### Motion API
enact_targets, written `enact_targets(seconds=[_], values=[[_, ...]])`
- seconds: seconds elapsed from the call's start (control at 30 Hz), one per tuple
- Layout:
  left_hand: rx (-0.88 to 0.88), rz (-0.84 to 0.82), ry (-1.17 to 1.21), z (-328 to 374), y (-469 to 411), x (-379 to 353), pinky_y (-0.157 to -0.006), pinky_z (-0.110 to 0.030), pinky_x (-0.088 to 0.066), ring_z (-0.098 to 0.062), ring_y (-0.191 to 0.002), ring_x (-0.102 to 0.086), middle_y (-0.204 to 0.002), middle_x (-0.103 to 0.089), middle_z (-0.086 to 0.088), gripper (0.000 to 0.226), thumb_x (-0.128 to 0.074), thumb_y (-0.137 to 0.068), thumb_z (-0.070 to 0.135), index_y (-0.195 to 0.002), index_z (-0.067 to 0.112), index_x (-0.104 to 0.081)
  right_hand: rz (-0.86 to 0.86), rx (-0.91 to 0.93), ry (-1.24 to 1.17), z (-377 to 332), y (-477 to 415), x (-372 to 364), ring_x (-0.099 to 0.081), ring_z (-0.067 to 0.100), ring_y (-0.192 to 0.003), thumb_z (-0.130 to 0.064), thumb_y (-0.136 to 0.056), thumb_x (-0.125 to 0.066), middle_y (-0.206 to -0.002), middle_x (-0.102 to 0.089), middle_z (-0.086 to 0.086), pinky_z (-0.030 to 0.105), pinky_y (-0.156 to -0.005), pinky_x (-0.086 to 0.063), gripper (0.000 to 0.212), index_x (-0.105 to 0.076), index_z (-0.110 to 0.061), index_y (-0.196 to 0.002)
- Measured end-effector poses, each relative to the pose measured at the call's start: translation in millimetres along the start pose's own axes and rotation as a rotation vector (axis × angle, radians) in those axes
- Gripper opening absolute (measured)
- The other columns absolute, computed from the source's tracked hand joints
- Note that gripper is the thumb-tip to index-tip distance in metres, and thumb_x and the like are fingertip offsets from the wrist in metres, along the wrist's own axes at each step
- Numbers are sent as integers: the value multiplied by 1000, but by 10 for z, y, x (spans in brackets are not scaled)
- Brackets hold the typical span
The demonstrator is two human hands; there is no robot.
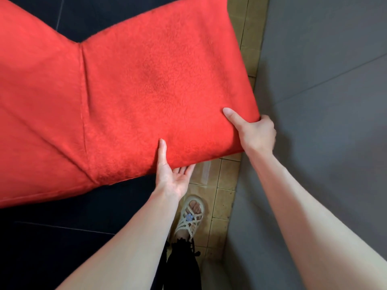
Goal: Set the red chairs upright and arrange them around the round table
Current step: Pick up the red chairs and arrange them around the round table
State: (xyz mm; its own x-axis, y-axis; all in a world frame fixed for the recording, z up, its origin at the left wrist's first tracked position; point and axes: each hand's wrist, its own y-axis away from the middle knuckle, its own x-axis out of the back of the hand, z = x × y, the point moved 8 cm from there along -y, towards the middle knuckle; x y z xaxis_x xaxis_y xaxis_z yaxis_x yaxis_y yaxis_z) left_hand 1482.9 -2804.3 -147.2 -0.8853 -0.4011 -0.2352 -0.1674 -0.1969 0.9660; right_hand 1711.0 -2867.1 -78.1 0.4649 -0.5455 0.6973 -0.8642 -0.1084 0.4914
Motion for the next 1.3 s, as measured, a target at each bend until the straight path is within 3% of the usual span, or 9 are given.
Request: enact_targets(seconds=[0.17,0.3,0.57,0.9,1.13,1.3], values=[[9,1,32,114,224,1,-70,-42,-58,-25,-98,-61,-115,-59,-15,95,-85,-59,50,-135,10,-44,4,27,17,-214,235,70,-62,26,-108,-83,-51,-72,-114,-65,0,36,-86,-46,96,-57,-16,-118],[12,0,53,196,337,8,-80,-43,-56,-25,-101,-60,-116,-58,-15,95,-84,-61,52,-135,9,-43,1,58,42,-392,392,112,-61,27,-106,-84,-51,-71,-98,-55,-6,33,-78,-39,95,-53,-18,-116],[11,-38,81,388,555,2,-68,-40,-62,-27,-104,-63,-118,-60,-16,90,-83,-63,56,-128,6,-48,14,164,92,-803,677,136,-59,26,-104,-86,-51,-68,-94,-49,-9,33,-77,-36,94,-49,-19,-115],[24,-29,90,612,841,134,-76,-41,-61,-29,-105,-62,-118,-57,-18,93,-82,-63,60,-130,6,-46,-34,203,127,-1080,1069,160,-58,28,-111,-85,-51,-70,-102,-50,-8,38,-86,-42,97,-50,-22,-123],[28,-27,138,761,1160,220,-83,-38,-58,-25,-103,-64,-115,-62,-13,88,-80,-61,66,-122,9,-52,-363,192,-17,-1354,1340,92,-64,15,-104,-66,-56,-83,-113,-66,-8,38,-98,-50,81,-60,-22,-120],[12,-78,181,756,1561,71,-82,-36,-58,-24,-102,-65,-112,-65,-10,75,-82,-59,65,-111,16,-60,-427,176,-87,-1466,1661,42,-68,14,-98,-61,-57,-86,-107,-71,-7,37,-94,-54,74,-64,-22,-116]])
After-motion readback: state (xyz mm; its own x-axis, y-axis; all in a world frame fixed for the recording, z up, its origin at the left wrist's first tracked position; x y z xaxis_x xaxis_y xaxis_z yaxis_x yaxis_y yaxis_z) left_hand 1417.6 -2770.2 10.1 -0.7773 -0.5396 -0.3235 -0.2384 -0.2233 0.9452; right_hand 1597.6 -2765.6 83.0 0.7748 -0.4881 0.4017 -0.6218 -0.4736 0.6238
